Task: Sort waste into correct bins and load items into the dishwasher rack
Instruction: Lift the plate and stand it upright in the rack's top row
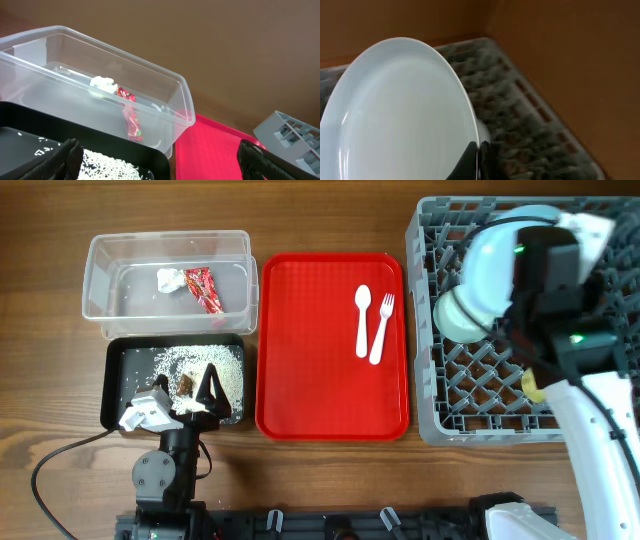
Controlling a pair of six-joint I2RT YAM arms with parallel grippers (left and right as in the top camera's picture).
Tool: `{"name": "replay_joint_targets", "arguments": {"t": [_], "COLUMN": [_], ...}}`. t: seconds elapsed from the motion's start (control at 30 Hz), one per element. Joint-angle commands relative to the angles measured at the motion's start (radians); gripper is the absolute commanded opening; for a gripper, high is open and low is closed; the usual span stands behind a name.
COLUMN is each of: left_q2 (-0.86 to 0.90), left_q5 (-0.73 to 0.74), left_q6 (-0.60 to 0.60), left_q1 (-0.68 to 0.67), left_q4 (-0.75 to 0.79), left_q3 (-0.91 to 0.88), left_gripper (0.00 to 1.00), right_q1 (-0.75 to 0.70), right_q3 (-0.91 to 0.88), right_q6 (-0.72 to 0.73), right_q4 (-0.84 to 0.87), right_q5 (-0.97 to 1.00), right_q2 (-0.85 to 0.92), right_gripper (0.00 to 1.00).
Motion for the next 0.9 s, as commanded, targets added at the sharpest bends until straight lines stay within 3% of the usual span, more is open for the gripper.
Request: {"name": "replay_joint_targets", "arguments": {"t": [0.0,0.17,0.4,0.57,0.87], "left_q2": [-0.005,-0.005,-0.005,-0.005,-0.005], "left_q5": [-0.002,-0.002,-0.002,-0.002,-0.002], "left_q6": [-0.009,-0.009,-0.009,-0.009,-0.009], "left_q1": [0.008,0.008,0.008,0.008,0.008], "left_q4": [-0.003,-0.003,-0.003,-0.003,-0.003], "left_q3": [-0.002,-0.003,-0.002,-0.002,-0.002], "left_gripper": [1.0,1.0,1.0,1.0,1.0], "right_q1": [-0.066,-0.077,-0.077,-0.076,-0.047], "right_q3": [0.001,0.001,0.001,0.001,0.001], "right_q6": [-0.119,-0.443,-0.743,-0.784,-0.783], "right_q4": [0.089,0.3,0.497,0.62,0.696], "right_q5": [0.095,0.096,0.22,0.254,0.193], "right_q2": [0.034,0.112,0.274,0.359,0.419], "right_gripper": [0.04,0.04,0.04,0.04,0.04]}}
